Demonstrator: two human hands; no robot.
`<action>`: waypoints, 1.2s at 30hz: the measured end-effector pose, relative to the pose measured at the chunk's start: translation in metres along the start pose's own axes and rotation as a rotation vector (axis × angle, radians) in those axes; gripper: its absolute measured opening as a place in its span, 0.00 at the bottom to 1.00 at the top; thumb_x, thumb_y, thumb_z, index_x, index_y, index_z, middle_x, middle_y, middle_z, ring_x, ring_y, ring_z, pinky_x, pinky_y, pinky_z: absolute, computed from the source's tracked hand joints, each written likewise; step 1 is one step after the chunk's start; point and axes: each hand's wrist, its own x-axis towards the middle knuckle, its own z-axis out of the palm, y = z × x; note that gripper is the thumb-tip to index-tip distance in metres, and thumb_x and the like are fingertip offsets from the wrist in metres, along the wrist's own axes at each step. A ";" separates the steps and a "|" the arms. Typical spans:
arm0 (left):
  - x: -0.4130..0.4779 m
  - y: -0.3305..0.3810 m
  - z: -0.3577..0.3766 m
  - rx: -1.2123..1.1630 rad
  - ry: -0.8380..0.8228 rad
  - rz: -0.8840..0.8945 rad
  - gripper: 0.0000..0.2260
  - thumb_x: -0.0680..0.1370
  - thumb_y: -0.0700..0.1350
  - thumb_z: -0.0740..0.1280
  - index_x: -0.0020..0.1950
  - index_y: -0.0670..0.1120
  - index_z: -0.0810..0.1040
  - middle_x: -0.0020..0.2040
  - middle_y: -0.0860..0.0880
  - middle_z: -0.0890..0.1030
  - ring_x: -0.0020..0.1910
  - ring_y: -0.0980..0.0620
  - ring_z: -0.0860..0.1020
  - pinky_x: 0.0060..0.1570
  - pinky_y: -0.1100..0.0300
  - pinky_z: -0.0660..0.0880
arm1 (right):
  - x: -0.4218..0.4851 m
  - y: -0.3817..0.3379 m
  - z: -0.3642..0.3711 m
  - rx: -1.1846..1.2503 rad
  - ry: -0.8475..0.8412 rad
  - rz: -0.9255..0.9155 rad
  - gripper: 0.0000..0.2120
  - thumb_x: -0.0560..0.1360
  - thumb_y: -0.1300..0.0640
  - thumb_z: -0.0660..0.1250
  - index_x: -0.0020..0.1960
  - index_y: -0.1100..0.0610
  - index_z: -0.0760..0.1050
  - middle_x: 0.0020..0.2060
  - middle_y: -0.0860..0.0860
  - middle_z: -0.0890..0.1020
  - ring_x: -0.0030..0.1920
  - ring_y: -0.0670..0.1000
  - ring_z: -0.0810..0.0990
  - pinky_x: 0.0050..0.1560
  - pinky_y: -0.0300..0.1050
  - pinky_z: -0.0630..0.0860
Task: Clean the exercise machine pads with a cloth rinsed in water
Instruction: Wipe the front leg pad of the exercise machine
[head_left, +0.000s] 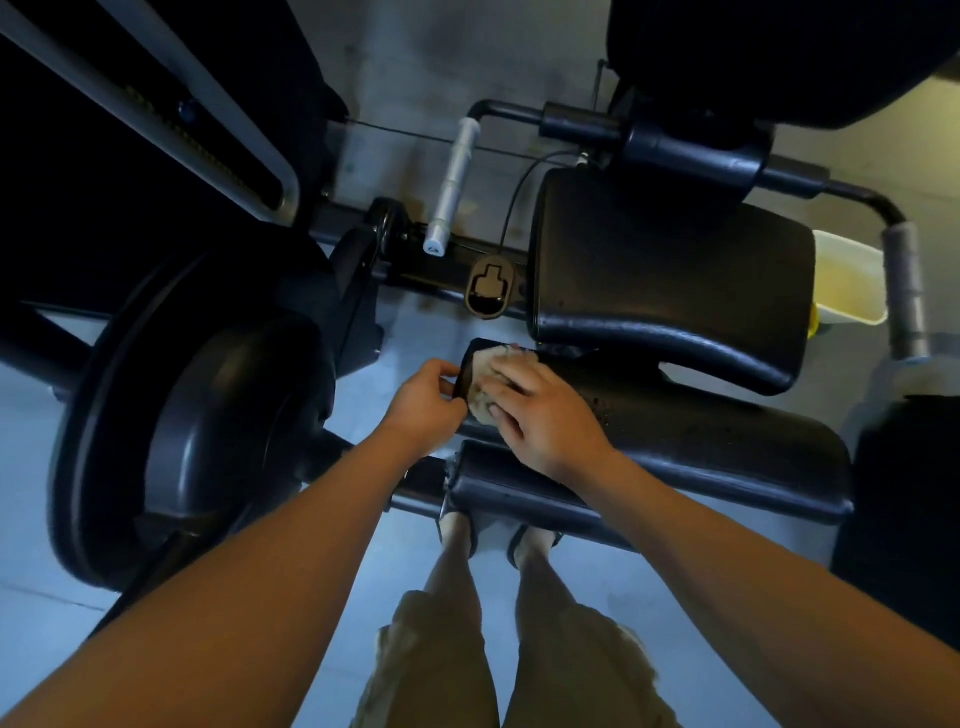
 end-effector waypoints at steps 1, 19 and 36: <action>0.000 0.001 0.000 0.002 -0.002 -0.001 0.16 0.77 0.40 0.67 0.64 0.50 0.73 0.52 0.48 0.80 0.45 0.49 0.80 0.38 0.60 0.74 | -0.001 0.006 -0.001 -0.024 -0.017 -0.019 0.20 0.83 0.52 0.60 0.72 0.55 0.75 0.73 0.54 0.72 0.74 0.58 0.68 0.74 0.52 0.67; 0.016 0.025 -0.001 0.120 -0.072 -0.108 0.13 0.74 0.39 0.67 0.54 0.51 0.68 0.45 0.43 0.80 0.38 0.47 0.76 0.35 0.55 0.73 | 0.061 0.007 -0.007 0.064 -0.179 0.296 0.16 0.81 0.53 0.59 0.67 0.54 0.73 0.61 0.55 0.79 0.59 0.60 0.76 0.55 0.55 0.76; 0.016 0.014 0.005 0.008 0.017 -0.106 0.11 0.74 0.42 0.71 0.53 0.51 0.73 0.38 0.47 0.81 0.37 0.47 0.78 0.39 0.53 0.76 | 0.115 0.003 -0.017 0.048 -0.546 0.475 0.16 0.86 0.54 0.52 0.67 0.57 0.74 0.62 0.58 0.78 0.61 0.61 0.77 0.58 0.56 0.77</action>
